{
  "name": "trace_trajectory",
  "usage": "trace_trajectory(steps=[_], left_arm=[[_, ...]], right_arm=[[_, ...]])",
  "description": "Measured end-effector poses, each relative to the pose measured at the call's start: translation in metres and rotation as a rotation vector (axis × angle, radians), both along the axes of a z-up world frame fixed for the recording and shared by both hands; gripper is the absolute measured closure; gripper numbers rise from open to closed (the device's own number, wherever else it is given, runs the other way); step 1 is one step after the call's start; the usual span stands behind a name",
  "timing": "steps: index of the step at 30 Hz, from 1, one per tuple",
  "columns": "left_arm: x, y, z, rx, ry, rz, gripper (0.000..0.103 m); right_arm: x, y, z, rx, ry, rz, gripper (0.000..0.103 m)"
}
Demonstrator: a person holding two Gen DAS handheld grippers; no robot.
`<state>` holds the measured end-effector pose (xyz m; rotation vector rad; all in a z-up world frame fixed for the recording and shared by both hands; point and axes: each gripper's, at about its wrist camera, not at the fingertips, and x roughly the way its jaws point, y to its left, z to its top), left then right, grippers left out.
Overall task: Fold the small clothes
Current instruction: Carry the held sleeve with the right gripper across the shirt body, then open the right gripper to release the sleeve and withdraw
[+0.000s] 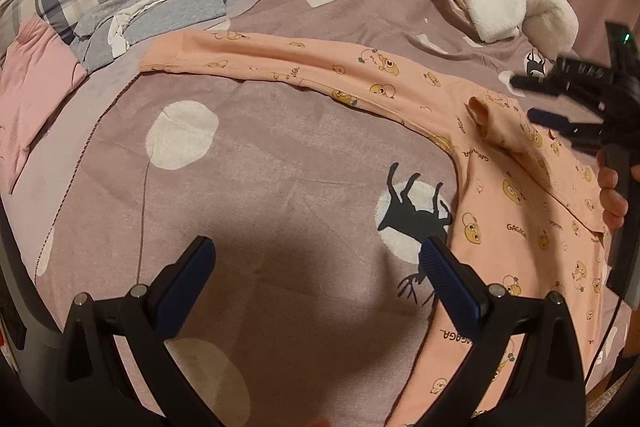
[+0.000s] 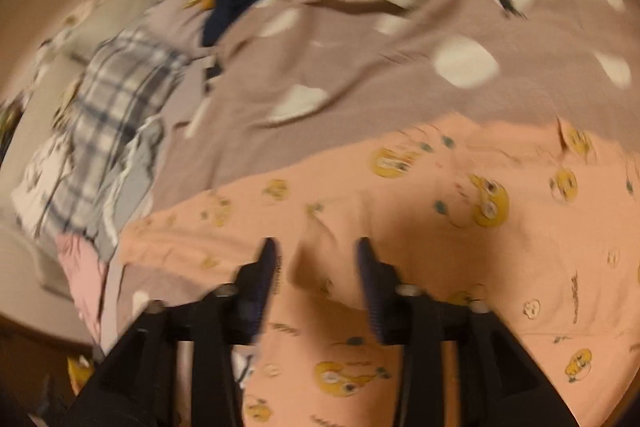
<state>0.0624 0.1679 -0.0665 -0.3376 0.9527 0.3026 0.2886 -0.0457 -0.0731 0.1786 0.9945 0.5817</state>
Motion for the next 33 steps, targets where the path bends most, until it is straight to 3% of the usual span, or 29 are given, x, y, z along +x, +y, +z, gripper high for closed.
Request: trace_trajectory(steps=[5,12,14,19,23,27,33], left_arm=[[0.001,-0.002,-0.003,0.005,0.018,-0.011,0.000],[-0.001,0.005,-0.004,0.011,0.024,0.016,0.000],[-0.002,0.006,-0.003,0.012,0.020,0.021,0.000],[0.000,0.002,-0.005,0.024,0.026,0.019,0.000],[0.003,-0.003,-0.007,0.014,0.030,0.004,0.000],[0.002,-0.008,-0.003,0.043,0.015,-0.012,0.000],[0.003,-0.009,0.003,0.042,-0.005,-0.019,0.000]], right_arm=[[0.001,0.004,0.008,-0.033,-0.042,-0.021,0.036],[0.008,0.014,-0.053,-0.015,0.160,-0.026,0.033],[0.003,0.020,-0.059,-0.029,0.142,-0.016,0.032],[-0.008,0.028,-0.046,-0.089,0.096,0.028,0.032],[-0.012,0.016,-0.029,0.008,0.094,0.029,0.032],[-0.028,0.006,-0.003,0.012,0.041,0.022,0.032],[-0.070,-0.020,0.021,-0.163,-0.068,-0.080,0.029]])
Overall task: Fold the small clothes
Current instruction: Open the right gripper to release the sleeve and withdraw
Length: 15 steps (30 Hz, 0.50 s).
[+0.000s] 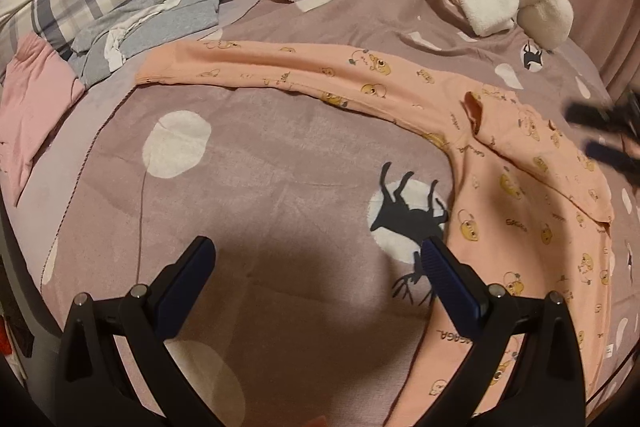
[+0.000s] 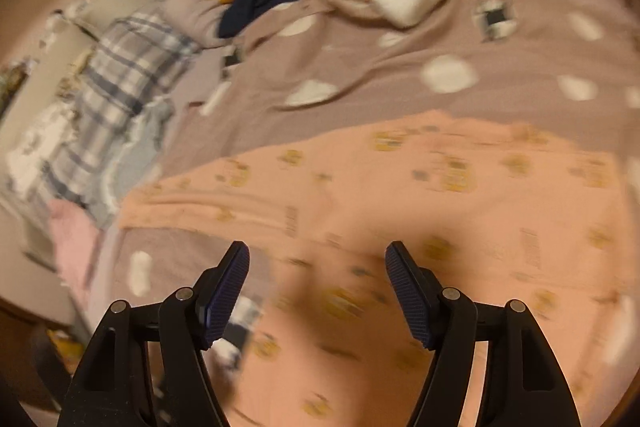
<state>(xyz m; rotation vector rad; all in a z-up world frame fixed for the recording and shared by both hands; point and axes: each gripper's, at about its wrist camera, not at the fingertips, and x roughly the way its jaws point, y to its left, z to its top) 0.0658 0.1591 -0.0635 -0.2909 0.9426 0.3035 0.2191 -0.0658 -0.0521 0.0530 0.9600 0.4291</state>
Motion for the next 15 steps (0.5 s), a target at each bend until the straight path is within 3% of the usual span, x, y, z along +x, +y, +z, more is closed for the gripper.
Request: trace_trajectory(steps=[8,15], left_arm=[[-0.005,-0.008,0.003,-0.040,-0.017,-0.012,0.000],[-0.004,-0.019,0.002,-0.019,-0.022,-0.031,0.000]], right_arm=[[-0.058,-0.054,0.005,-0.215,-0.080,-0.112,0.019],[-0.091,-0.101,-0.009,-0.223,-0.091,-0.178,0.015]])
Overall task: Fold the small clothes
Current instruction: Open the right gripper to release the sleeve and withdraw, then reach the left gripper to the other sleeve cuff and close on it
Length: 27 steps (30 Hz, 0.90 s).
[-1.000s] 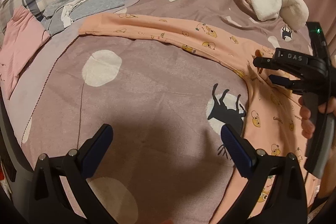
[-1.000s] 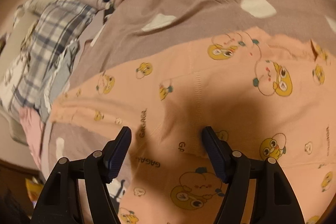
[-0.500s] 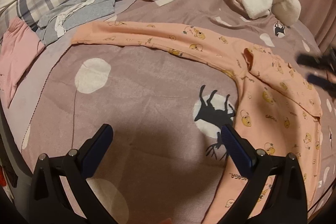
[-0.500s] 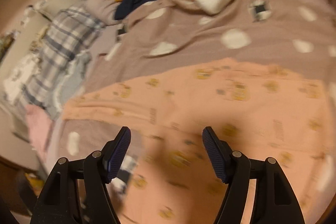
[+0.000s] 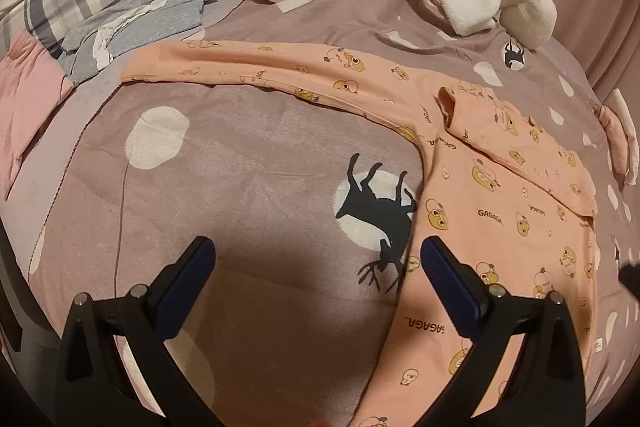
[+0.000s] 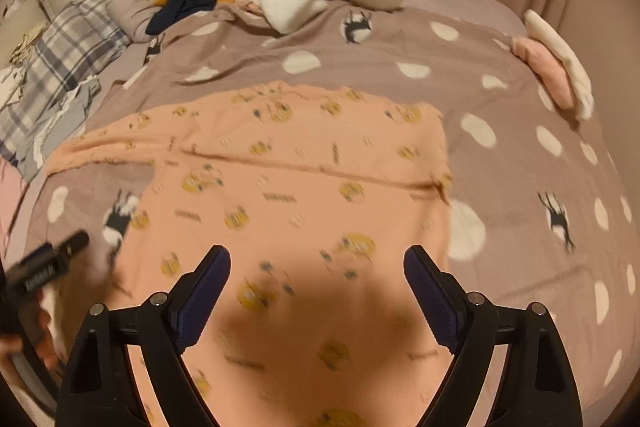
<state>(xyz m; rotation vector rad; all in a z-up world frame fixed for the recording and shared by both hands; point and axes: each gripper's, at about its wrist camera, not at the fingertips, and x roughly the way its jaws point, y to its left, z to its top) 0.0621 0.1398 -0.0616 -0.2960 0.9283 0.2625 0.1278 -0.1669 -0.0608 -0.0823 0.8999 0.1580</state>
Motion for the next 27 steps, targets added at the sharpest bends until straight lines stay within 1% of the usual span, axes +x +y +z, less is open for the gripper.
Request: trace_trajectory(steps=[2,5,7,10,12,15,21,23,25,27], left_arm=[[0.000,0.000,0.000,0.011,-0.002,0.003,0.000],[0.000,0.001,0.003,0.010,-0.030,-0.003,0.000],[0.000,0.002,0.003,0.011,-0.041,-0.001,0.000],[0.001,0.002,0.002,0.030,-0.038,0.003,0.000],[0.003,0.003,-0.001,0.047,-0.035,-0.004,0.000],[0.004,0.005,-0.004,0.064,-0.031,-0.020,0.000],[0.013,0.017,-0.006,0.045,-0.057,-0.046,0.000],[0.019,0.023,-0.006,0.033,-0.055,-0.054,0.000],[0.022,0.030,-0.006,0.033,-0.065,-0.068,0.000],[0.022,0.043,-0.004,0.036,-0.090,-0.044,0.000]], right_arm=[[-0.008,-0.014,-0.008,0.019,0.011,-0.026,0.014],[-0.022,-0.030,-0.021,0.049,0.036,-0.045,0.009],[-0.028,-0.038,-0.031,0.074,0.064,-0.060,0.009],[-0.036,-0.049,-0.038,0.128,0.067,-0.044,0.008],[-0.040,-0.054,-0.041,0.153,0.066,-0.049,0.001],[-0.041,-0.064,-0.044,0.218,0.051,-0.045,0.001],[-0.031,-0.081,-0.054,0.306,0.073,-0.074,0.001],[-0.025,-0.087,-0.059,0.298,0.064,-0.116,0.001],[-0.024,-0.090,-0.063,0.235,0.054,-0.170,0.001],[-0.025,-0.093,-0.065,0.213,0.028,-0.180,0.001]])
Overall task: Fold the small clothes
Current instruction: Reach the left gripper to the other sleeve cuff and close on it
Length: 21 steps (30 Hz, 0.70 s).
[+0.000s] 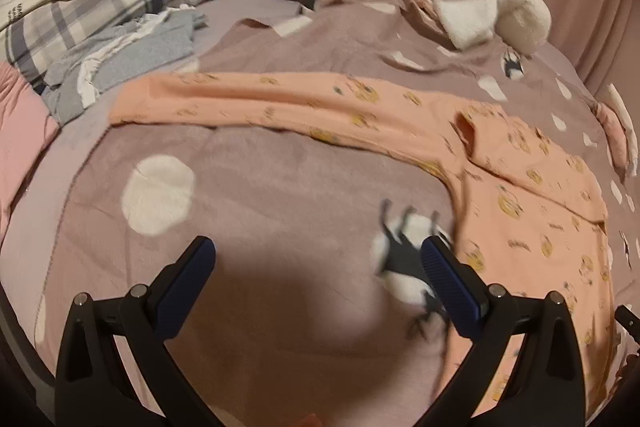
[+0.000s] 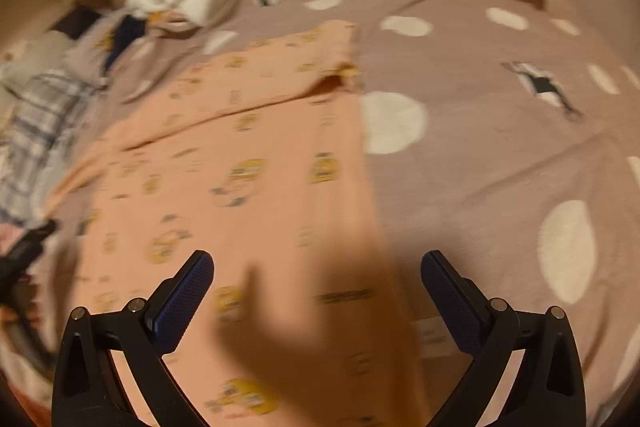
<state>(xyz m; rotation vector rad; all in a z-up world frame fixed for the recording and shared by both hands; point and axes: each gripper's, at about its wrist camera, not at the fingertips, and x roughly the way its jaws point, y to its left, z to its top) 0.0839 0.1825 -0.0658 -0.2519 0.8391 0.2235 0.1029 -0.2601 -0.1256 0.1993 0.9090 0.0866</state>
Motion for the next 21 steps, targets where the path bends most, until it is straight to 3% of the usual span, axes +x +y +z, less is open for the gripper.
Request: trace_trajectory(steps=[2,6,10,16,18,21], left_arm=[[0.001,0.013,0.002,-0.038,-0.032,0.019,0.000],[0.007,0.055,0.001,-0.185,-0.094,0.059,0.000],[0.016,0.095,-0.004,-0.259,-0.092,0.127,0.000],[0.020,0.161,-0.026,-0.666,-0.178,0.206,0.000],[0.024,0.175,-0.035,-0.708,-0.193,0.242,0.000],[0.030,0.183,-0.034,-0.700,-0.209,0.246,0.000]], right_arm=[[-0.001,-0.006,0.000,0.026,-0.014,0.013,0.001],[-0.006,-0.022,0.006,0.080,-0.069,-0.017,0.001],[-0.005,-0.033,0.009,0.073,-0.104,-0.089,0.001],[0.003,-0.035,0.000,0.034,-0.064,-0.120,0.001],[0.006,-0.035,-0.004,0.030,-0.050,-0.126,0.001],[0.011,-0.031,-0.009,0.006,-0.026,-0.136,0.001]])
